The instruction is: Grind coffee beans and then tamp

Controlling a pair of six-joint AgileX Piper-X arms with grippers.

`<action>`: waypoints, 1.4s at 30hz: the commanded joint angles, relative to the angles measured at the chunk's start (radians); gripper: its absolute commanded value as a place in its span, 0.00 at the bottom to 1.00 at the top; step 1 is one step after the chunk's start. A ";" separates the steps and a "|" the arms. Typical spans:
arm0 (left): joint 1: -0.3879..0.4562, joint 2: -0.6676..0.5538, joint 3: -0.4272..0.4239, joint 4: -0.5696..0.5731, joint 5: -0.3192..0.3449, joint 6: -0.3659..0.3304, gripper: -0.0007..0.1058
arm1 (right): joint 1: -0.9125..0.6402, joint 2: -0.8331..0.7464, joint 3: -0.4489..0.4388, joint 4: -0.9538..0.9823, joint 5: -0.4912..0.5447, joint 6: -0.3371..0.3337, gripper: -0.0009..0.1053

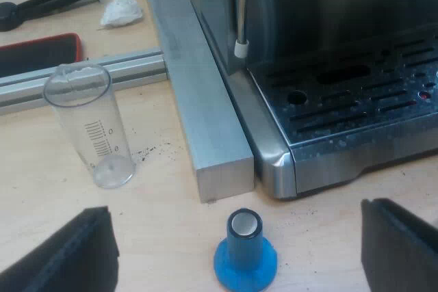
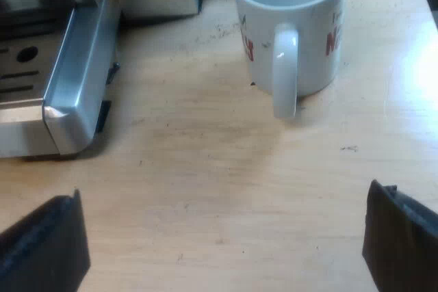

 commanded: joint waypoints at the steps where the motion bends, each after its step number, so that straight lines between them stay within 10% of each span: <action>1: -0.001 -0.134 -0.002 -0.025 -0.011 -0.011 0.71 | -0.002 -0.045 0.014 -0.015 -0.014 0.009 0.78; 42: -0.001 -0.134 0.013 -0.054 -0.011 0.003 0.71 | -0.002 -0.045 0.014 -0.015 -0.010 0.009 0.78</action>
